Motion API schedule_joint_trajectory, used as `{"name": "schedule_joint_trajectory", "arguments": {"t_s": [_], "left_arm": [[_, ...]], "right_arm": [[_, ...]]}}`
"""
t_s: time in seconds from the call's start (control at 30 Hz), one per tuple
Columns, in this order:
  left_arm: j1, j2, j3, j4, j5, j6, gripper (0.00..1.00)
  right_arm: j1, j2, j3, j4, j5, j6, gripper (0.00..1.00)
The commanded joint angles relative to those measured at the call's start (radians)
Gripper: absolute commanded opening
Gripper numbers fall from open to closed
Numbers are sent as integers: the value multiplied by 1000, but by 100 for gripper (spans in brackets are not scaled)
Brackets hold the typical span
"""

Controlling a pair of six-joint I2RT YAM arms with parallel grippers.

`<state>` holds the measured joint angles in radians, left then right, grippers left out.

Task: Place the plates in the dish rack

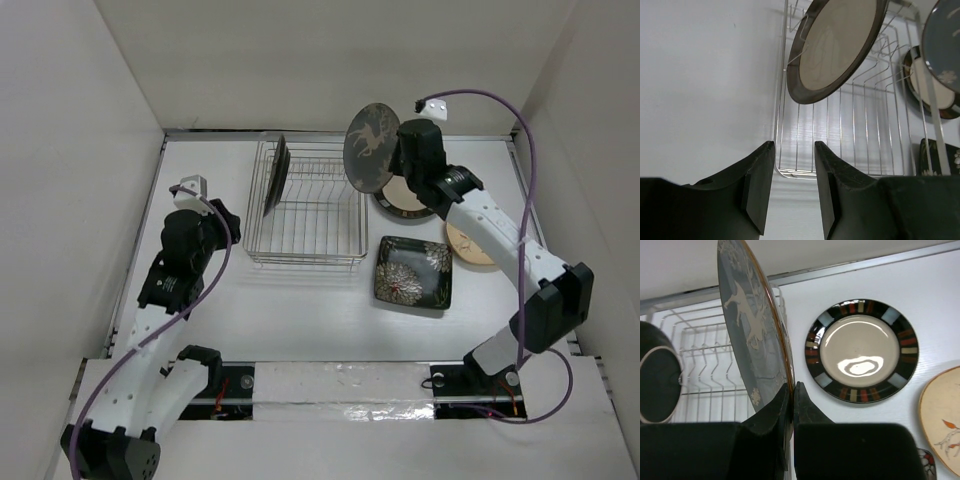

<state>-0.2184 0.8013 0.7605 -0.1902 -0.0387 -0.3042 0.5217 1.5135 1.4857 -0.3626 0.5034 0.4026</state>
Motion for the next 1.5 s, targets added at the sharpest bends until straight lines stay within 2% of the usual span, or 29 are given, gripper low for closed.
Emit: {"name": "schedule_joint_trajectory", "arguments": {"t_s": [0.0, 0.07, 0.33, 0.6, 0.67, 0.87, 0.97, 1.0, 1.03, 1.1, 1.17, 1.27, 1.47], "left_arm": [[2, -53, -18, 35, 3, 0, 32], [-41, -60, -23, 32, 5, 2, 29], [-59, -171, -85, 64, 60, -21, 25], [-150, -171, -76, 26, -97, -27, 26], [-150, -169, -75, 17, -116, -29, 28], [-159, -165, -72, 8, -173, -46, 30], [-159, -154, -75, 11, -176, -49, 32], [-159, -152, -76, 11, -176, -50, 32], [-159, -143, -76, 11, -175, -55, 33], [-159, -133, -76, 12, -173, -56, 34], [-159, -120, -78, 9, -168, -64, 35], [-159, -94, -78, 9, -159, -67, 36], [-159, -40, -73, 9, -148, -75, 36]], "right_arm": [[26, 54, 186, 7, 176, -10, 0], [38, 108, 231, -38, 211, -2, 0], [103, 249, 413, -183, 354, 74, 0], [158, 393, 554, -301, 454, 117, 0], [170, 424, 590, -353, 475, 133, 0], [198, 491, 620, -371, 520, 165, 0], [198, 499, 599, -355, 514, 183, 1], [198, 499, 587, -346, 511, 192, 4], [207, 495, 556, -317, 501, 191, 15], [207, 493, 529, -293, 492, 197, 23], [216, 488, 493, -251, 483, 199, 25], [239, 464, 446, -169, 491, 190, 32], [239, 396, 349, -17, 446, 131, 33]]}}
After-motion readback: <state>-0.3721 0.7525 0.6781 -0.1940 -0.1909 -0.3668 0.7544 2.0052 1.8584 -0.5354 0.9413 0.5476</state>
